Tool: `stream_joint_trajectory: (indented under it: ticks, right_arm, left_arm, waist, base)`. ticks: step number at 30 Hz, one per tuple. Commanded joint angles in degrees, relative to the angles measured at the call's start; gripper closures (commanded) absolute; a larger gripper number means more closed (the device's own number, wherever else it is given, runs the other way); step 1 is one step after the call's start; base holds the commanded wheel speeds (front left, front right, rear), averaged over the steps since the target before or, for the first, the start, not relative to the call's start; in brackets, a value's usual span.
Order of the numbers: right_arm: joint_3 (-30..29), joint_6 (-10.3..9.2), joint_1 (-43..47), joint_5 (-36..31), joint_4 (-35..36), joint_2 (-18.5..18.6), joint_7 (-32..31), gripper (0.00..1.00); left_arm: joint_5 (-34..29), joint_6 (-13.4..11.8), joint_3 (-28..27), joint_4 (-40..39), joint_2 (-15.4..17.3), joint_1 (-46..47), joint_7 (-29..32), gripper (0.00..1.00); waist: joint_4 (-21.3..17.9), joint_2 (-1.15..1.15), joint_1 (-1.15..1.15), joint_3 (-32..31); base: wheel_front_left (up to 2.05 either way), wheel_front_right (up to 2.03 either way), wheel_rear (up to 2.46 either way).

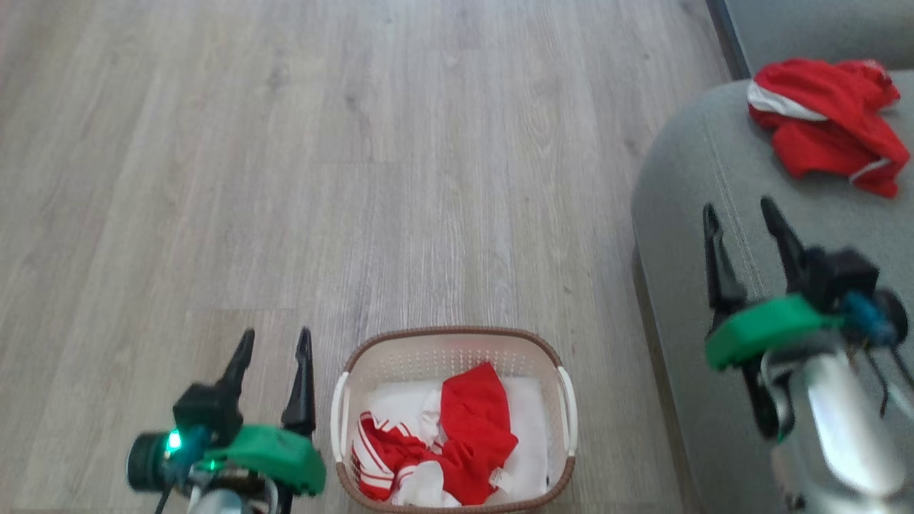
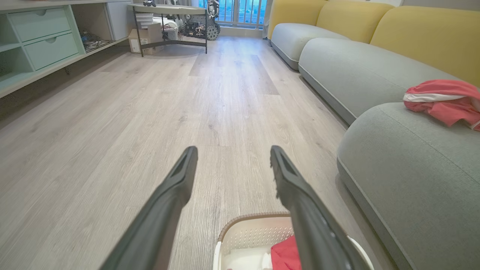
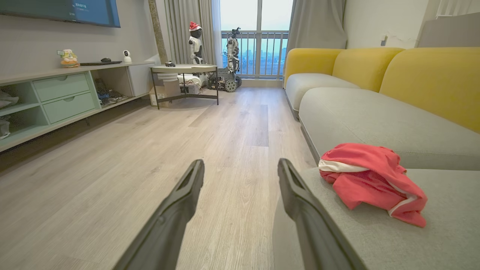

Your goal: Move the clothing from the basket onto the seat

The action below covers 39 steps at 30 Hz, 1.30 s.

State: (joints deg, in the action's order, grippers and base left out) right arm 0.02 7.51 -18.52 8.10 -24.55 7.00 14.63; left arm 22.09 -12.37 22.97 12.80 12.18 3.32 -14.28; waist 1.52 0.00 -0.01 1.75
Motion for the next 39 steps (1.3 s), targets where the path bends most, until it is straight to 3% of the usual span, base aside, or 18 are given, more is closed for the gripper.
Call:
stream_joint_trajectory:
  ticks: [1,8,14,39]
  right_arm:
    - [0.38,-0.02,0.77,-1.12,3.34,-1.11,0.37,0.00]
    - [-1.15,-0.02,10.12,-2.92,8.74,-3.99,0.37,0.00]
    - [-0.54,-0.02,14.35,0.84,11.70,-4.10,0.37,0.00]
    - [2.24,-0.02,16.60,3.46,10.92,-4.12,0.37,0.00]
  left_arm:
    - [0.10,-0.40,-2.83,-1.78,0.48,0.77,-0.71,0.00]
    - [-0.17,-0.57,-5.50,-2.84,0.13,-3.85,-0.72,0.00]
    - [-1.06,-0.39,-7.17,-3.78,-0.67,-6.68,-0.72,0.00]
    - [-3.47,2.35,-10.77,-2.24,-2.99,-8.05,-0.72,0.00]
  waist:
    - [0.88,0.00,0.01,-0.97]
    - [1.71,0.00,0.01,-2.16]
    - [1.68,0.00,0.01,-2.79]
    - [0.72,0.00,0.01,-4.42]
  base:
    - [0.00,0.00,0.00]
    - [0.00,0.00,0.00]
    - [0.00,0.00,0.00]
    - [0.00,0.00,0.00]
